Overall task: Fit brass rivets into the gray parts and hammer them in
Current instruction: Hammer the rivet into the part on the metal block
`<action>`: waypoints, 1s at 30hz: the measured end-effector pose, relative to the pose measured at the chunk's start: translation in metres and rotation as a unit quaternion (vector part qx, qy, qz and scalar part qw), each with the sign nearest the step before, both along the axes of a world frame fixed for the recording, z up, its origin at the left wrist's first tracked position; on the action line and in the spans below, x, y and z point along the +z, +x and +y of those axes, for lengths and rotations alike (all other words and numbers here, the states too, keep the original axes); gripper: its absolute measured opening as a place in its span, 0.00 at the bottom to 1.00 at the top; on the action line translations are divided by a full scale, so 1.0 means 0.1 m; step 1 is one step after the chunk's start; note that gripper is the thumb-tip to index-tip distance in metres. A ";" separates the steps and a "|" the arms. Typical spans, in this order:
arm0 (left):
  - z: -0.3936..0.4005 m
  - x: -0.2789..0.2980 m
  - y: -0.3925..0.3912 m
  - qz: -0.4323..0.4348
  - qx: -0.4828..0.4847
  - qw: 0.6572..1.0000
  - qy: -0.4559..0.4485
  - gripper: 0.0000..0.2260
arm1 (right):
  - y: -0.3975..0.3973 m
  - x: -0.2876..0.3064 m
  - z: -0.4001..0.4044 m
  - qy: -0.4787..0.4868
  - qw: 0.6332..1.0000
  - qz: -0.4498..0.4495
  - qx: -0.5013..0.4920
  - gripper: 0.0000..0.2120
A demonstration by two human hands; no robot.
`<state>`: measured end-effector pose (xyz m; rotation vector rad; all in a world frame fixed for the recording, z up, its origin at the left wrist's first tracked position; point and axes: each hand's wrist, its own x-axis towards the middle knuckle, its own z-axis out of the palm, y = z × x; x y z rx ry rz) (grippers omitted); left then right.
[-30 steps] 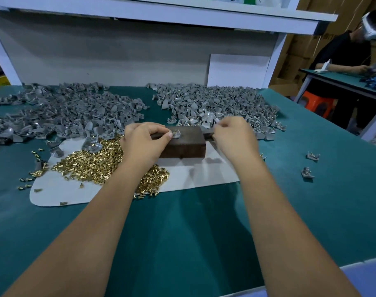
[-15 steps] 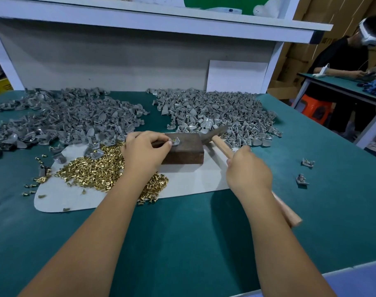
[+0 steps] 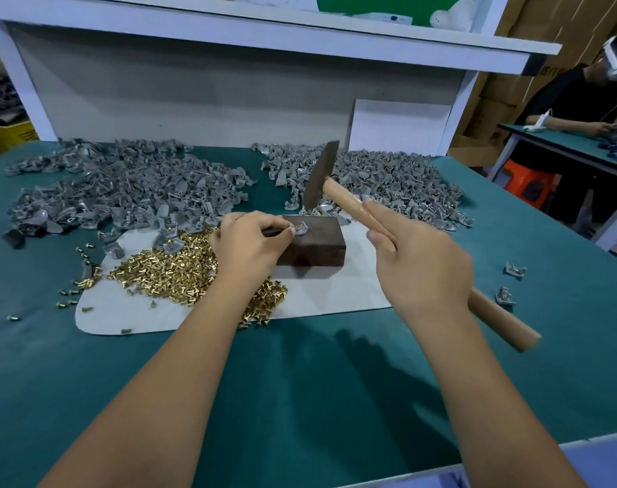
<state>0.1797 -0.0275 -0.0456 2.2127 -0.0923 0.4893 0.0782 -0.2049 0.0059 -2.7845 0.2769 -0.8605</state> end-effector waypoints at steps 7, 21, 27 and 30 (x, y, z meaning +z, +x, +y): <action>-0.03 -0.01 0.00 -0.003 0.012 1.000 0.006 0.02 | 0.01 -0.08 0.02 -0.064 0.997 0.034 0.006 0.18; -0.05 -0.06 0.06 -0.012 0.021 1.000 -0.019 0.04 | 0.04 -0.04 0.08 -0.054 0.997 -0.052 -0.014 0.19; -0.04 -0.06 0.05 0.008 0.020 0.999 -0.032 0.01 | 0.05 -0.11 0.11 -0.081 0.996 -0.035 0.010 0.19; -0.05 -0.07 0.05 -0.003 0.020 1.000 -0.019 0.02 | 0.03 -0.15 0.11 -0.047 0.993 -0.106 0.026 0.18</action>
